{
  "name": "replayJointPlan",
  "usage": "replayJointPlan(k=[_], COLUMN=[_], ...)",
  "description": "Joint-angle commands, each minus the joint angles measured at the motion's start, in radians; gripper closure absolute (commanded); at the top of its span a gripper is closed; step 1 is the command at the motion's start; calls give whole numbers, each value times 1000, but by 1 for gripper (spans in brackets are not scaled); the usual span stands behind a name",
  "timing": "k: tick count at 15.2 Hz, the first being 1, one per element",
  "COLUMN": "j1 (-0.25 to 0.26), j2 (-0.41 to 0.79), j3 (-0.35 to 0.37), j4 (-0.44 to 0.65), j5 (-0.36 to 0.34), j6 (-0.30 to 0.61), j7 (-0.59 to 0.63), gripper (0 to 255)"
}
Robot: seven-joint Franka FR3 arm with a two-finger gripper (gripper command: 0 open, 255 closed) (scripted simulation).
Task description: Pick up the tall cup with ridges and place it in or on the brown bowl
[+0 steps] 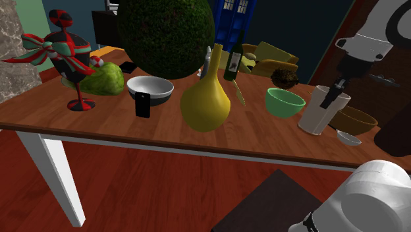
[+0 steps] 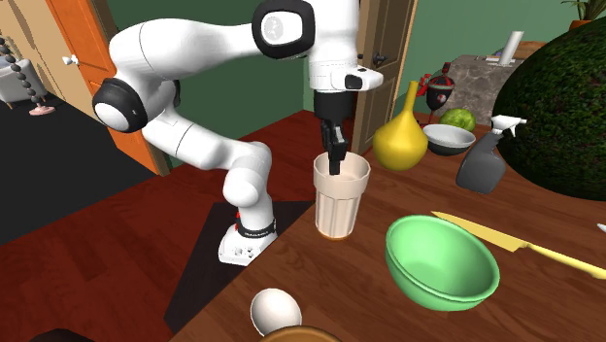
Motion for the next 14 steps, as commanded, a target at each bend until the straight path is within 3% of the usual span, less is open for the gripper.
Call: replayJointPlan(k=[1,14], j1=[3,15], j2=[15,109], j3=[4,28], j4=[38,265], j5=[4,29], j6=[-22,-154], j7=[-4,-25], gripper=[255,255])
